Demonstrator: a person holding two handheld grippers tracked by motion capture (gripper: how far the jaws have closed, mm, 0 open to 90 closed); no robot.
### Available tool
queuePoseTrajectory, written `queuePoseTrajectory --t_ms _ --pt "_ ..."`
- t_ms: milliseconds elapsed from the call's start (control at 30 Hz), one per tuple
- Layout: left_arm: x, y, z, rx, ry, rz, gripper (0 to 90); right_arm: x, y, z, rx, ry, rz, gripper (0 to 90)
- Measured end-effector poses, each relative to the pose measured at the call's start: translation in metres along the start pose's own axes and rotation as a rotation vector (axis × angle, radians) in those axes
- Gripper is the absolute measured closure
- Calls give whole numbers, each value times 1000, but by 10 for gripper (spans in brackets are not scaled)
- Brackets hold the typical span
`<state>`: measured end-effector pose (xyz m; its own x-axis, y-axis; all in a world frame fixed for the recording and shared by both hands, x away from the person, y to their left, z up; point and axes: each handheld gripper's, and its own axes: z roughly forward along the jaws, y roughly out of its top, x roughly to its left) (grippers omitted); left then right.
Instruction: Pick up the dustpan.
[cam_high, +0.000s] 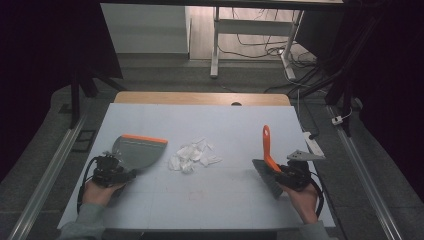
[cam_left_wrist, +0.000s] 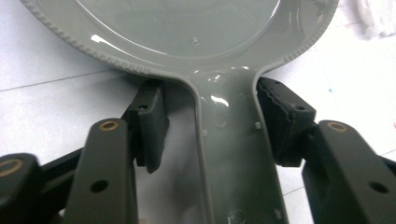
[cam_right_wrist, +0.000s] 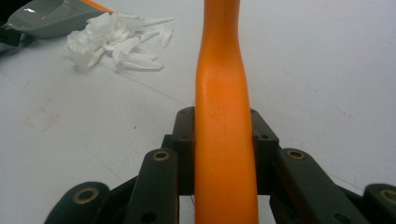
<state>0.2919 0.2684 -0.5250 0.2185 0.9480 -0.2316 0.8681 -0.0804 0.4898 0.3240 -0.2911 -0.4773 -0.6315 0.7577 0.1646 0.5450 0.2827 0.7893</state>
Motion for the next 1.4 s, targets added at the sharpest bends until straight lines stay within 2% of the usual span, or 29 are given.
queuePoseTrajectory --t_ms 267,600,800,1000,1400 --pt "2 -1 -1 -21 -10 -3 608 0 0 0 2 -1 0 703" --pt "4 -1 -4 -19 -15 4 616 0 0 0 3 -2 -1 703" --pt "4 -1 -8 -45 -8 13 618 0 0 0 -2 -3 1 703" --pt "7 -2 -13 -68 -13 34 619 0 0 0 -6 -4 0 703" --pt "6 -1 -25 -105 -49 81 618 1 1 -2 -17 -3 1 703"
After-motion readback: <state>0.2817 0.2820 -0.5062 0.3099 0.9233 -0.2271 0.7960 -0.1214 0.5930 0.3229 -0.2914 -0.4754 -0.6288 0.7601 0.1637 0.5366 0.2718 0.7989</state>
